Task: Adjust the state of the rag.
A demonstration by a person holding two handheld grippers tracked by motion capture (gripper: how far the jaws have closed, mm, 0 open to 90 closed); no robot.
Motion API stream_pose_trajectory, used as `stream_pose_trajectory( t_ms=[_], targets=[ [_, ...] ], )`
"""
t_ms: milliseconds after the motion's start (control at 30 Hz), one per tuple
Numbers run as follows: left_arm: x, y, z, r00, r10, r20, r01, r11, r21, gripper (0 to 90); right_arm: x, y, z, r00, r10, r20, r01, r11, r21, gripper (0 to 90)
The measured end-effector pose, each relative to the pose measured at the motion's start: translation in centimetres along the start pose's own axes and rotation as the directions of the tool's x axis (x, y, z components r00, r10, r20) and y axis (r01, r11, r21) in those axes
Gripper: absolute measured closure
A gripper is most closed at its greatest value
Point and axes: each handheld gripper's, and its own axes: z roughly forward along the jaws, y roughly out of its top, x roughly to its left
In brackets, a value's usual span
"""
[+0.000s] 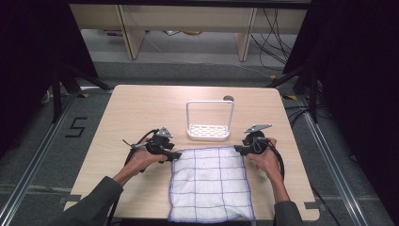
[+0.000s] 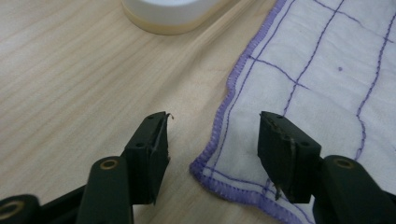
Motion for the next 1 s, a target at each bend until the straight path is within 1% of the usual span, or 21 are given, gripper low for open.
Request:
stream_pose_trajectory(
  t_ms=[67, 100, 167, 200, 233, 333, 367, 400, 433, 467, 567, 600, 667, 700, 767, 800, 867, 900, 933, 967, 1000],
  targets=[
    [0.0, 0.1, 0.1, 1.0000, 0.007, -0.006, -0.007, 1.0000, 0.000, 47.6, 0.0, 0.2, 0.0, 0.9998, -0.009, -0.015, 0.010, 0.999, 0.032, 60.1],
    [0.0, 0.1, 0.1, 0.9999, 0.015, -0.006, -0.015, 0.9999, 0.004, 49.5, 0.0, 0.2, 0.2, 0.9997, -0.013, -0.022, 0.013, 1.000, 0.023, 61.7],
    [0.0, 0.2, 0.1, 0.9994, 0.032, 0.012, -0.032, 0.9994, 0.010, 55.7, 0.1, 0.4, 0.2, 0.9997, 0.002, -0.025, -0.001, 0.998, 0.058, 65.5],
    [0.0, 0.2, 0.1, 0.9988, 0.044, 0.019, -0.045, 0.9989, 0.014, 59.5, 0.2, 0.3, 0.4, 0.9996, 0.011, -0.027, -0.009, 0.998, 0.058, 68.7],
    [-0.1, 0.2, 0.1, 0.9989, 0.043, 0.021, -0.043, 0.9991, 0.004, 64.4, 0.3, 0.3, 0.4, 0.9993, 0.019, -0.032, -0.017, 0.998, 0.063, 73.0],
    [0.0, 0.2, 0.1, 0.9984, 0.050, 0.026, -0.050, 0.9988, 0.001, 79.9, 0.2, 0.4, 0.1, 0.9988, 0.000, -0.050, 0.003, 0.998, 0.060, 87.4],
    [0.0, 0.2, 0.1, 0.9985, 0.049, 0.026, -0.049, 0.9988, -0.005, 84.5, 0.2, 0.4, 0.2, 0.9992, -0.005, -0.040, 0.007, 0.999, 0.045, 88.7],
    [-0.1, 0.2, 0.1, 0.9987, 0.045, 0.023, -0.044, 0.9990, -0.012, 86.6, 0.4, 0.5, -0.2, 0.9986, -0.007, -0.052, 0.010, 0.998, 0.060, 89.4],
    [-0.1, 0.3, 0.0, 0.9986, 0.048, 0.021, -0.048, 0.9987, -0.018, 87.2, 0.4, 0.5, -0.3, 0.9983, -0.017, -0.057, 0.020, 0.998, 0.054, 89.6],
    [-0.1, 0.4, -0.1, 0.9984, 0.053, 0.021, -0.052, 0.9983, -0.024, 87.6, 0.5, 0.5, -0.3, 0.9979, -0.036, -0.053, 0.038, 0.999, 0.030, 89.7],
    [-0.1, 0.7, -0.7, 0.9985, 0.052, 0.016, -0.051, 0.9975, -0.049, 87.7, 0.5, 0.5, -0.9, 0.9977, -0.042, -0.053, 0.043, 0.999, 0.012, 89.9],
    [-0.2, 0.8, -0.9, 0.9989, 0.043, 0.017, -0.042, 0.9973, -0.060, 87.7, 0.6, 0.5, -1.1, 0.9977, -0.047, -0.050, 0.047, 0.999, -0.003, 90.0],
    [-0.1, 1.1, -1.4, 0.9985, 0.052, 0.017, -0.051, 0.9963, -0.069, 87.7, 0.5, 0.5, -1.7, 0.9973, -0.057, -0.046, 0.057, 0.998, -0.013, 90.0],
    [-0.1, 1.3, -1.6, 0.9986, 0.051, 0.012, -0.050, 0.9960, -0.075, 87.8, 0.5, 0.8, -2.4, 0.9982, -0.049, -0.036, 0.048, 0.999, -0.023, 90.0],
    [-0.1, 1.7, -1.9, 0.9982, 0.058, 0.011, -0.057, 0.9948, -0.085, 87.8, 0.5, 1.0, -2.8, 0.9980, -0.050, -0.040, 0.050, 0.999, -0.015, 90.0],
    [0.0, 1.9, -2.0, 0.9981, 0.062, 0.009, -0.061, 0.9941, -0.090, 87.8, 0.5, 1.1, -3.0, 0.9978, -0.054, -0.038, 0.053, 0.998, -0.026, 90.0],
    [-0.1, 2.5, -2.3, 0.9978, 0.066, -0.002, -0.065, 0.9921, -0.107, 88.0, 0.5, 1.6, -3.6, 0.9974, -0.066, -0.030, 0.065, 0.997, -0.036, 90.0],
    [0.0, 2.8, -2.6, 0.9974, 0.071, -0.010, -0.072, 0.9913, -0.110, 88.0, 0.5, 2.2, -4.3, 0.9976, -0.068, -0.014, 0.067, 0.997, -0.045, 90.0],
    [-0.1, 3.0, -2.7, 0.9980, 0.062, -0.015, -0.063, 0.9898, -0.128, 88.0, 0.5, 2.2, -4.3, 0.9976, -0.068, -0.014, 0.067, 0.997, -0.045, 90.0],
    [0.1, 3.3, -3.0, 0.9974, 0.071, -0.015, -0.072, 0.9886, -0.132, 88.1, 0.5, 2.5, -4.6, 0.9976, -0.067, -0.018, 0.066, 0.997, -0.042, 90.0],
    [0.1, 3.6, -3.2, 0.9980, 0.061, -0.018, -0.063, 0.9868, -0.149, 88.1, 0.5, 2.8, -4.9, 0.9971, -0.074, -0.013, 0.074, 0.996, -0.042, 90.0]
  ],
)
